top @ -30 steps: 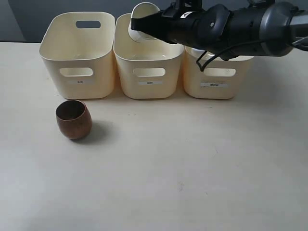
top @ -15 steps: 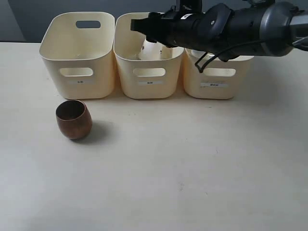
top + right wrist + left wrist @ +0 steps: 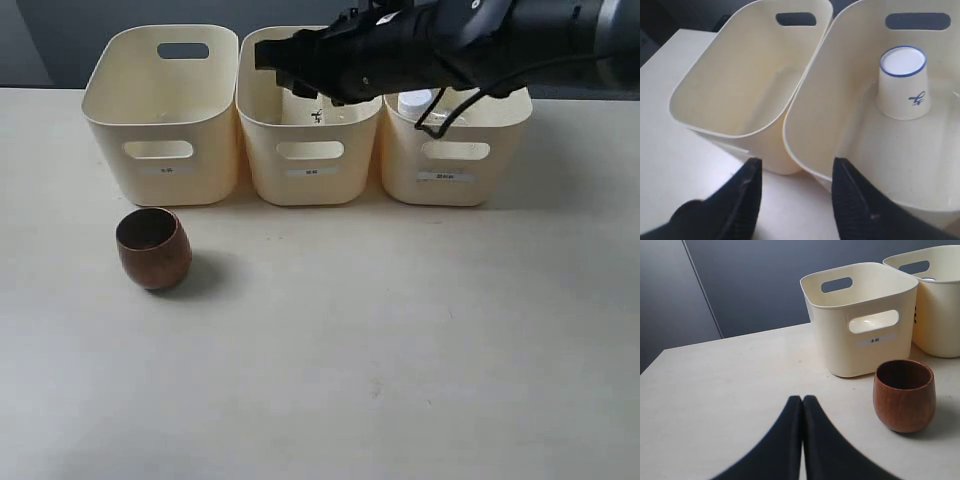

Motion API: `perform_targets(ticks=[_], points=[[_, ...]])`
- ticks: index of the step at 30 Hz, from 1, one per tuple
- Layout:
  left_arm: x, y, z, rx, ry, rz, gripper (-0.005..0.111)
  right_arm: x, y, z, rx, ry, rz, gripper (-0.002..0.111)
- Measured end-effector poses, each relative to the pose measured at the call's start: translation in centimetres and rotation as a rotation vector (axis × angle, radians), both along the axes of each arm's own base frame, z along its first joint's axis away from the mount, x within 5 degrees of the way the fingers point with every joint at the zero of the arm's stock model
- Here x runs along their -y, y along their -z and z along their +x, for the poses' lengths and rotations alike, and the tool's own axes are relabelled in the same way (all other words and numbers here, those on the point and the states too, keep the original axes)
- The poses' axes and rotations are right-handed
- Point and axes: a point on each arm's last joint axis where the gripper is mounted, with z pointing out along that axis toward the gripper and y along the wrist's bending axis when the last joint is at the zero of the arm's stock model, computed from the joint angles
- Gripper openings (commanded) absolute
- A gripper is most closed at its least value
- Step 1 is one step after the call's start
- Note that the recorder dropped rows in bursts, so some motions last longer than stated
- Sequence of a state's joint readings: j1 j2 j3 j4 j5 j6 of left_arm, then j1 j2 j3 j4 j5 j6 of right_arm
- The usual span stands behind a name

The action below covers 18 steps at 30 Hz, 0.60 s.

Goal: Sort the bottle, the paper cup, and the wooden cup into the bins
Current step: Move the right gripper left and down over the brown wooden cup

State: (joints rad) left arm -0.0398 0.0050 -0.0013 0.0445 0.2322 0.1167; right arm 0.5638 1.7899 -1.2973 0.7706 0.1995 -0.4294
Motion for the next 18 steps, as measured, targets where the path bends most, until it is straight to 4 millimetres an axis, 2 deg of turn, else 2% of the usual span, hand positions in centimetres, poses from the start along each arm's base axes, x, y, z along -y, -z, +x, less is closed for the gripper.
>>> perform_targets(ticks=[3, 13, 18], points=[[0.0, 0.0, 0.0, 0.0, 0.0, 0.0, 0.0, -0.1, -0.5, -0.9, -0.054, -0.057, 0.006, 0.043], [0.0, 0.0, 0.0, 0.0, 0.0, 0.0, 0.0, -0.9, 0.4, -2.6, -0.254, -0.171, 0.041, 0.043], [0.0, 0.0, 0.0, 0.0, 0.0, 0.0, 0.0, -2.5, 1.3, -3.6, -0.291, -0.221, 0.032, 0.043]])
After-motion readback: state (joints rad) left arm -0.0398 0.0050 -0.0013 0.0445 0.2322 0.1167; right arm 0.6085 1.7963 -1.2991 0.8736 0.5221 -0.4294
